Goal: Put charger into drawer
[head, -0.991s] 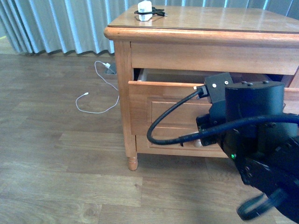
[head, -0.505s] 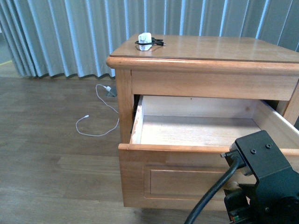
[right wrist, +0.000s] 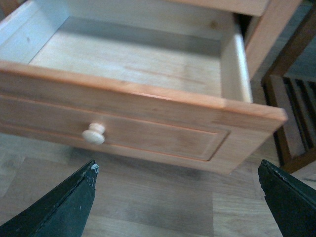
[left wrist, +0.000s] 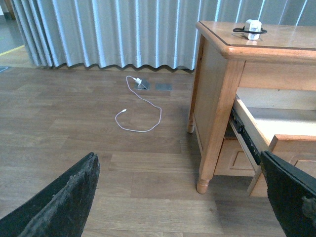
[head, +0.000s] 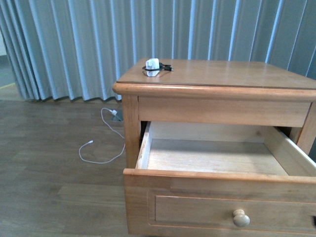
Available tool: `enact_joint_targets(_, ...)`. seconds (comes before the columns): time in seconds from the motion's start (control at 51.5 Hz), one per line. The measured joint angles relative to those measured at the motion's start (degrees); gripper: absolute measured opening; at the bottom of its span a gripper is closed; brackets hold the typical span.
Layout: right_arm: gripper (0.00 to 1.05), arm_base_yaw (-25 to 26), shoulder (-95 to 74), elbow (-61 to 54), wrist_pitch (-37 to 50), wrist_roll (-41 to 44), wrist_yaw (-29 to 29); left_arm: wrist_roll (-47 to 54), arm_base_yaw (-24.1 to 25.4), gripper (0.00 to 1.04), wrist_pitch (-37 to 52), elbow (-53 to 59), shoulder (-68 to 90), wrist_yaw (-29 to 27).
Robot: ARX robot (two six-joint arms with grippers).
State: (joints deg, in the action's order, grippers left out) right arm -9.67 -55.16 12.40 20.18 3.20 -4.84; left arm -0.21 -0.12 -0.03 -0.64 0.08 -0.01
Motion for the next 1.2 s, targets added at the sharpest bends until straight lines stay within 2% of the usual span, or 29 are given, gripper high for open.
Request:
enact_joint_targets(0.175,0.97,13.5,16.1,-0.5,-10.9,0.0,8.1,0.0,0.0,0.99,0.0,0.0,0.0,0.0)
enact_joint_targets(0.272,0.97,18.5,23.5,-1.2,-16.1,-1.6,10.4,0.0,0.0,0.99,0.0,0.0,0.0,0.0)
enact_joint_targets(0.583,0.97,19.9,25.4,-1.6,-16.6,-2.7,10.6,0.0,0.0,0.99,0.0,0.0,0.0,0.0)
enact_joint_targets(0.622,0.91,20.2,25.7,-3.8,-10.3,-2.8,13.5,0.0,0.0,0.99,0.0,0.0,0.0,0.0)
enact_joint_targets(0.661,0.80,19.8,26.8,-7.4,-1.5,-2.8,14.0,0.0,0.0,0.99,0.0,0.0,0.0,0.0)
enact_joint_targets(0.7,0.71,19.0,28.2,-8.5,1.3,-2.8,13.5,0.0,0.0,0.99,0.0,0.0,0.0,0.0)
enact_joint_targets(0.816,0.41,15.8,32.7,-9.7,-0.5,-2.9,10.2,0.0,0.0,0.99,0.0,0.0,0.0,0.0)
enact_joint_targets(0.855,0.34,13.4,33.7,-10.0,-1.4,-2.9,6.5,0.0,0.0,0.99,0.0,0.0,0.0,0.0)
enact_joint_targets(0.894,0.28,11.7,34.4,-10.3,-2.0,-2.9,5.2,0.0,0.0,0.99,0.0,0.0,0.0,0.0)
enact_joint_targets(1.03,0.48,9.9,35.5,-10.6,-2.4,-2.7,5.1,0.0,0.0,0.99,0.0,0.0,0.0,0.0)
enact_joint_targets(1.205,0.80,9.9,35.5,-10.6,-2.4,-2.8,4.9,0.0,0.0,0.99,0.0,0.0,0.0,0.0)
